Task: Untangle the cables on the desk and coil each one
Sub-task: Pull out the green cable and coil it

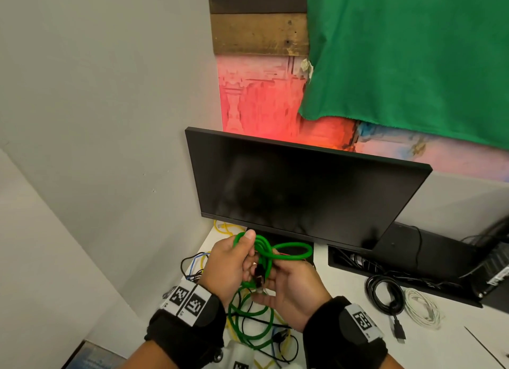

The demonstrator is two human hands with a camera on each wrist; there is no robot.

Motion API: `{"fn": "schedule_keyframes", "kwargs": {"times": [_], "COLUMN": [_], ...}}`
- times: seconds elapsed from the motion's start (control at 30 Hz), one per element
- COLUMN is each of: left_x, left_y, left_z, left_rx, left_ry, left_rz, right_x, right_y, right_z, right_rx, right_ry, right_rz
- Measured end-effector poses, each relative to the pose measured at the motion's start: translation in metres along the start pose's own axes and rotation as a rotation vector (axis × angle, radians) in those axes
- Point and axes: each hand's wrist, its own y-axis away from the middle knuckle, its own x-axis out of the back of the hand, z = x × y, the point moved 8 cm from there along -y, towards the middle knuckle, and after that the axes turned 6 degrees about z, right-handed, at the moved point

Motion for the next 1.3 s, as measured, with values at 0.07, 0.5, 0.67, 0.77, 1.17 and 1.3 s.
{"fn": "schedule_keyframes", "kwargs": {"times": [0.07,0.5,0.67,0.77,1.17,1.3], "left_x": [0.008,0.015,0.014,0.011,0.064,0.048], "left_y": [-0.003,-0.005,-0.002,0.000,-0.022,-0.012], "left_z": [-0.001,-0.005,-0.004,-0.007,0.025,0.021], "left_rx": [-0.039,-0.156,-0.142,-0.188,-0.241,-0.248], "left_ry": [-0.073,-0.232,-0.206,-0.255,-0.112,-0.127], "left_rz": [0.068,0.101,0.106,0.092,0.293,0.310], "right_x": [-0.004,0.005,0.002,-0.004,0.006,0.007], "right_y": [0.003,0.008,0.017,0.022,0.040,0.034], "right_z": [0.004,-0.001,-0.020,-0.023,-0.011,-0.020], "right_rx": [-0.028,0.104,0.336,0.409,0.360,0.323], "right_ry": [-0.057,0.500,0.940,1.185,1.436,1.563], "right_rz": [-0.037,0.175,0.320,0.326,-0.165,-0.053]}}
